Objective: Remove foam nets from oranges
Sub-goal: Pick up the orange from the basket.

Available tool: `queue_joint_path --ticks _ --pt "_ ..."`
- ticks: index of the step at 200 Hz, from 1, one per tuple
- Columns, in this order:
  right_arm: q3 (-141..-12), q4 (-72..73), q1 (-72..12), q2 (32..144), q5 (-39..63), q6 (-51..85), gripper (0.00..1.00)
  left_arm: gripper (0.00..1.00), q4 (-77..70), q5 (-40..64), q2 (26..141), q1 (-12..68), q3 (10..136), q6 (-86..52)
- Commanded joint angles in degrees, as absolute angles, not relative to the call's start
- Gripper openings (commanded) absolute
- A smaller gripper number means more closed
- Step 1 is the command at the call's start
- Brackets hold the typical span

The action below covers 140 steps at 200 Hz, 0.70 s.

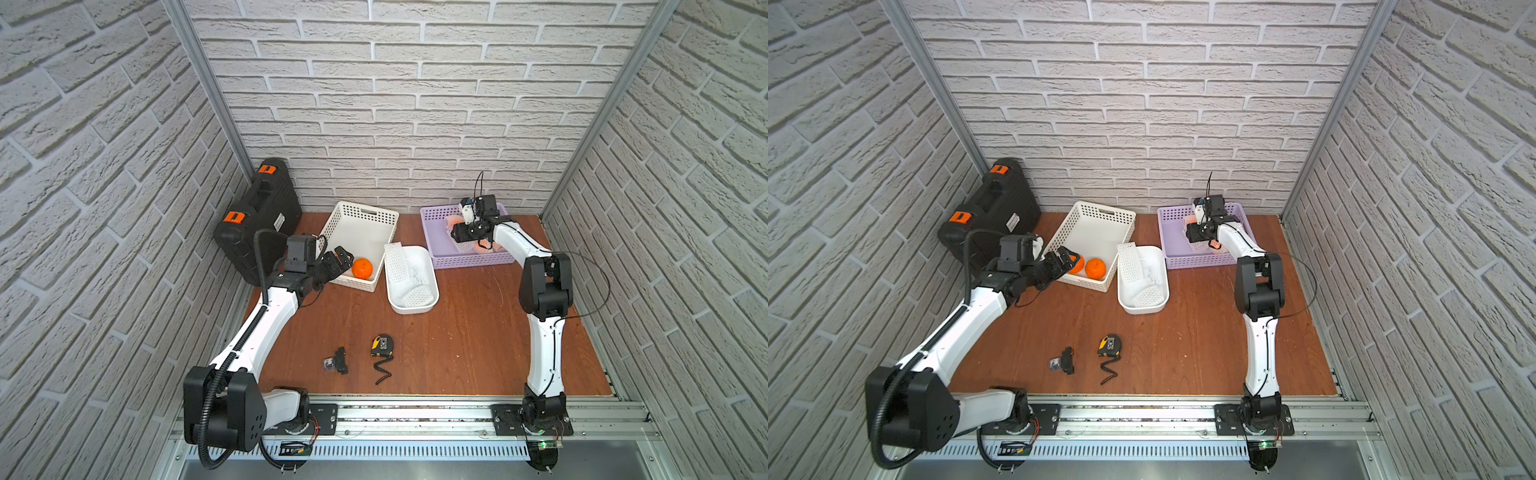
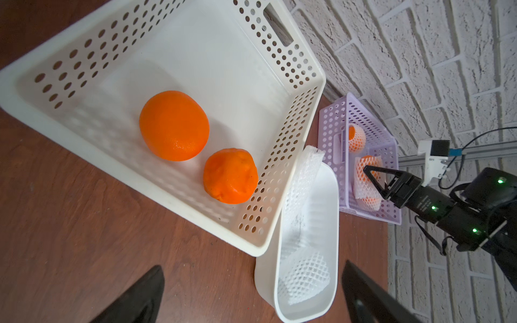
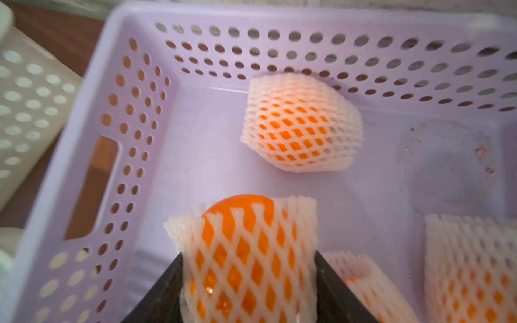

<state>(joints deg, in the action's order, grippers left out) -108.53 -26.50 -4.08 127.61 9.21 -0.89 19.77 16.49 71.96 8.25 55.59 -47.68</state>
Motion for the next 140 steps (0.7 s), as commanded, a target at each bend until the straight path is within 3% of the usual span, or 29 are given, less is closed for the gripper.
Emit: queue_joint_path --ticks 1,81,140 --pt "-107.1 -22.3 -3.8 120.9 11.6 3.6 0.44 0.98 14.9 20.9 71.2 8.5 54.5 -48.0" --pt "-93.1 -20.9 -4.7 100.9 23.6 13.5 0.44 0.98 -0.2 34.5 70.0 15.6 52.9 -56.1" --pt "-84.4 -25.1 -12.6 87.5 29.4 12.9 0.45 0.98 -4.0 36.7 72.4 26.2 57.6 -66.2"
